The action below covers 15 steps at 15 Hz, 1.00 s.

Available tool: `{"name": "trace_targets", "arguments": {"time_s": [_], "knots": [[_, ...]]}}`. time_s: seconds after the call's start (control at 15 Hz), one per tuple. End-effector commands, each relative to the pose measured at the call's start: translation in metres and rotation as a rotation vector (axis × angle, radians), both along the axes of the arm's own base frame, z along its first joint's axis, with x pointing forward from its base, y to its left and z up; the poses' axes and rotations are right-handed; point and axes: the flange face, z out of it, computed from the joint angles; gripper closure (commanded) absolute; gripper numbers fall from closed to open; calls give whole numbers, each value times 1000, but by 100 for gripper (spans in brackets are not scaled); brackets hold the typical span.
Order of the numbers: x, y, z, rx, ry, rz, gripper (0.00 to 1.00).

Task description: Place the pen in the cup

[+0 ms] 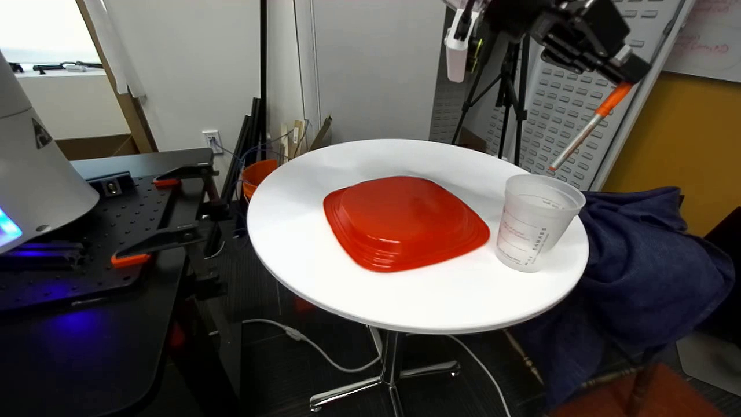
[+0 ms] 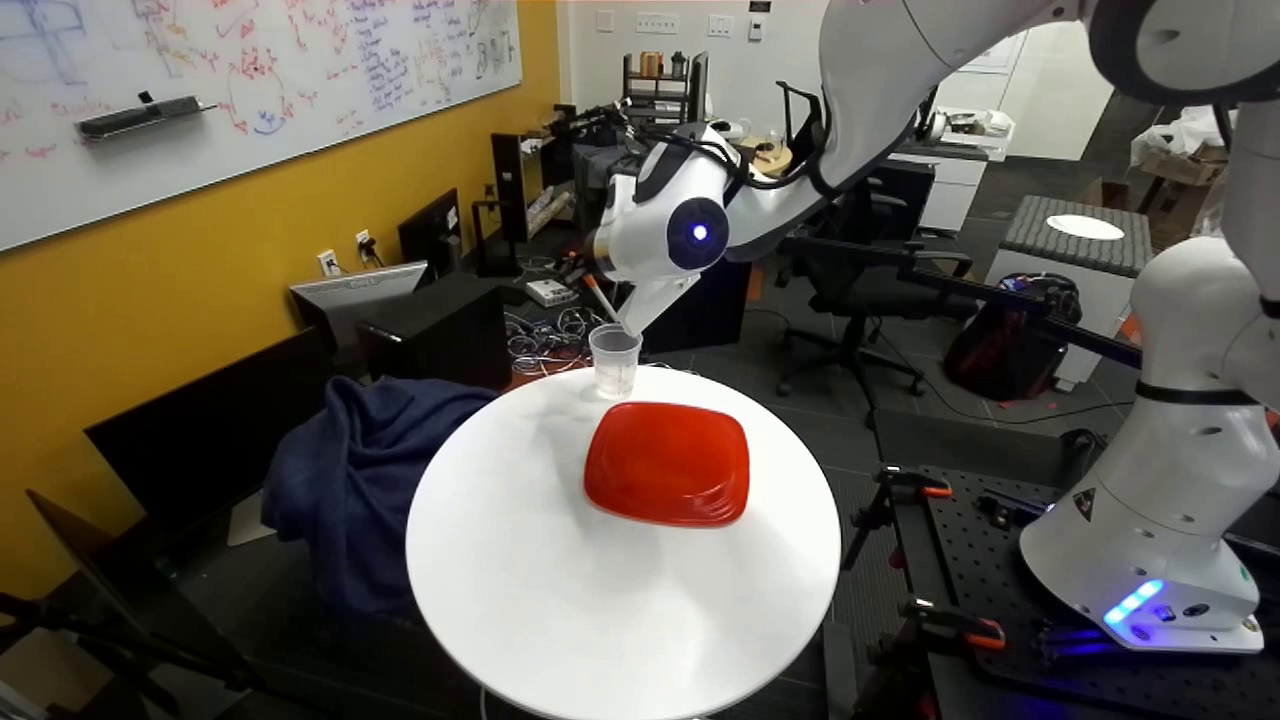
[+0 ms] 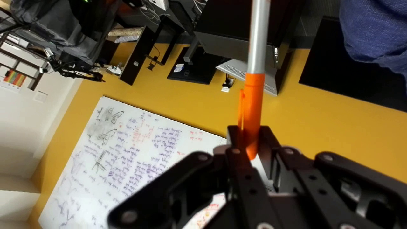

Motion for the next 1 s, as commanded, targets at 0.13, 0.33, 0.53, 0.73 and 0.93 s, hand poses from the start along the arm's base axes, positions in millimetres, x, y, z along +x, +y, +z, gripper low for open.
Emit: {"name": "trace_targets", "arguments": {"time_s": [0.13, 0.33, 0.53, 0.73, 0.93], "knots": [[3, 2, -10, -16, -97, 11, 95], [1, 5, -19, -10, -122, 15, 95], [-2, 6, -27, -6, -142, 4, 95], [-5, 7, -36, 5, -157, -10, 95], [-6, 7, -44, 11, -171, -22, 95]]}}
